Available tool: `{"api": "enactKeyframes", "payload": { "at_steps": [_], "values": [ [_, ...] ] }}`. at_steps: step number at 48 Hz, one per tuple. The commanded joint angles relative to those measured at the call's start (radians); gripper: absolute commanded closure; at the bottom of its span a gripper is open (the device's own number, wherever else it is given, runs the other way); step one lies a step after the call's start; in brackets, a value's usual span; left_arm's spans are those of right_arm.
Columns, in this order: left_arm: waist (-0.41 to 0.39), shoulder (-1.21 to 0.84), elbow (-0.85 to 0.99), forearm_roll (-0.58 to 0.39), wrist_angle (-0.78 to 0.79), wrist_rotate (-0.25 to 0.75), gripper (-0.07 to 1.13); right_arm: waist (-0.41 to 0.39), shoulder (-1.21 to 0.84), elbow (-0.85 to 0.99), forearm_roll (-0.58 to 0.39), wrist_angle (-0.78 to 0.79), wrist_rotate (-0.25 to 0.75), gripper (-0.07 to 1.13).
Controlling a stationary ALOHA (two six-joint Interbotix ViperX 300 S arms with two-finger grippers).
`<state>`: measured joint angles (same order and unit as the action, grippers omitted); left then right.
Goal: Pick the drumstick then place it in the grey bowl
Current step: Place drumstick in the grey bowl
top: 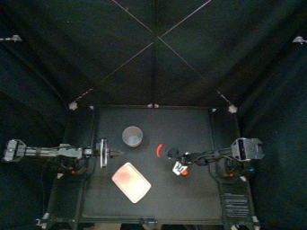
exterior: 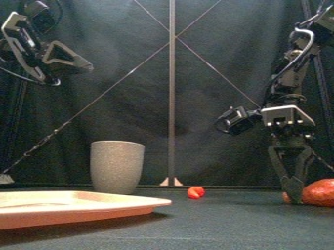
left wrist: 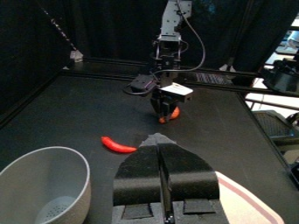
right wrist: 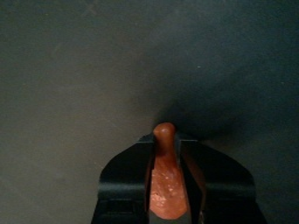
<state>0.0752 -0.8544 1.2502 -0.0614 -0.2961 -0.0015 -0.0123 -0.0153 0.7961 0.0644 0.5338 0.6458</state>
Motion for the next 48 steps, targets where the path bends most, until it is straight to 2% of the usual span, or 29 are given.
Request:
{"api": "enactKeyframes", "payload": {
  "at_steps": [1, 7, 14, 22, 31, 38, 48],
  "values": [
    [0.002, 0.002, -0.012, -0.002, -0.009, 0.0, 1.08, 0.003, -0.029, -0.049, -0.015, 0.002, -0.009, 0.53],
    [0.006, 0.002, -0.014, -0.002, -0.017, 0.0, 1.08, -0.011, -0.048, -0.137, -0.095, 0.0, -0.015, 0.53],
    [0.009, 0.002, -0.017, -0.002, -0.023, 0.002, 1.08, -0.11, -0.055, -0.301, -0.261, -0.008, -0.014, 0.53],
    [0.011, 0.002, -0.017, -0.002, -0.021, 0.0, 1.08, -0.204, -0.005, -0.469, -0.38, -0.055, -0.014, 0.53],
    [0.014, 0.002, -0.015, -0.002, -0.023, 0.0, 1.08, -0.267, 0.112, -0.627, -0.402, -0.195, -0.014, 0.53],
    [0.02, 0.002, -0.012, -0.002, -0.021, 0.0, 1.08, -0.268, 0.202, -0.733, -0.408, -0.285, -0.014, 0.53],
    [0.026, 0.0, -0.011, -0.002, -0.023, 0.0, 1.08, -0.265, 0.307, -0.838, -0.411, -0.304, -0.014, 0.5]
  ]
}}
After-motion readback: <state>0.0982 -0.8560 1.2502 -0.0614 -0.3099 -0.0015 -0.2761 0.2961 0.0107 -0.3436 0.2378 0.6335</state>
